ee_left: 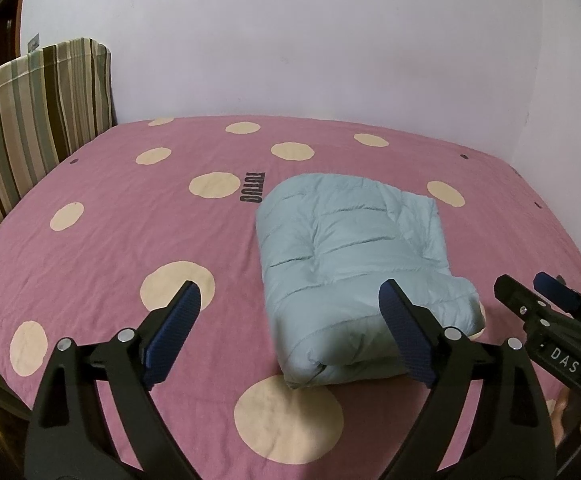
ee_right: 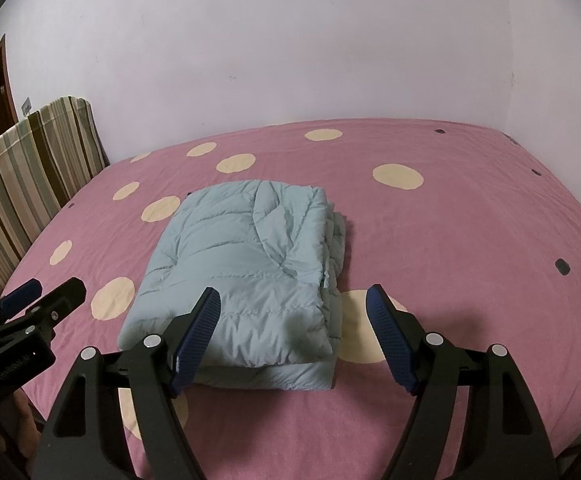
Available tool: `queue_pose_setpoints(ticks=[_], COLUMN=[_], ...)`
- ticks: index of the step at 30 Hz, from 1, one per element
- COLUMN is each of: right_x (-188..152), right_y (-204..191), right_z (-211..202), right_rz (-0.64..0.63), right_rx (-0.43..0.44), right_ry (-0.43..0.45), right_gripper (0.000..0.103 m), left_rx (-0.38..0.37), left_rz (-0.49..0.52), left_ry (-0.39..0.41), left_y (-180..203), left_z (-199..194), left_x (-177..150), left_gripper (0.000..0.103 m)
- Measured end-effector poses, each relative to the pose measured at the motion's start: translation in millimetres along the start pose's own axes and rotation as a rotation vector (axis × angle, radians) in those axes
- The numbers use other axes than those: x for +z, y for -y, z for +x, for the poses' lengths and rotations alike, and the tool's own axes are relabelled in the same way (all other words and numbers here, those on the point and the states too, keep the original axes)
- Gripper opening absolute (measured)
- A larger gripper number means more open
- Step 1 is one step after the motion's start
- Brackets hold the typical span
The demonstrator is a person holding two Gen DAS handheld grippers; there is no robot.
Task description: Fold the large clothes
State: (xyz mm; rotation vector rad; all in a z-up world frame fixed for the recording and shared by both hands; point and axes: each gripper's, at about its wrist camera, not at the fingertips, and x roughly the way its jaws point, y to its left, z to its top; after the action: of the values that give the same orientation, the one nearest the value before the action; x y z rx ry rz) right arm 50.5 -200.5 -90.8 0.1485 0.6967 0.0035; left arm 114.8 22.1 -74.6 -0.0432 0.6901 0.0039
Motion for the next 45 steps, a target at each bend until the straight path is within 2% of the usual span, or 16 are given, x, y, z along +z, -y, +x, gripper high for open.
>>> queue_pose_setpoints(ticks=[16,22,25,45], right_x=[-1.1,-1.0,-1.0,-1.4], right_y=[-0.8,-0.4,-0.1,2.7], right_z=[3.2,4.0,4.1,4.3], right_rz=[-0.011,-0.013,-0.013,-0.038], right_rx=[0.001,0.002,0.001,-0.006], right_ry=[-0.008,-0.006,-0.002,0.000], right_gripper=[0.074,0.075,0.078,0.079], left_rx=[-0.001,0.000,0.005,0.011], left_rz=[-0.007,-0.003,0.001,0.037], left_ry=[-0.008,0.006,0.012,0.059], left_y=[0.4,0.9,2.4,5.0], left_z=[2.1,0.6,-0.6,-13.4], left_x=[0.9,0.8,0.3,4.6], left_gripper=[0.091,0.091,0.091,0.092])
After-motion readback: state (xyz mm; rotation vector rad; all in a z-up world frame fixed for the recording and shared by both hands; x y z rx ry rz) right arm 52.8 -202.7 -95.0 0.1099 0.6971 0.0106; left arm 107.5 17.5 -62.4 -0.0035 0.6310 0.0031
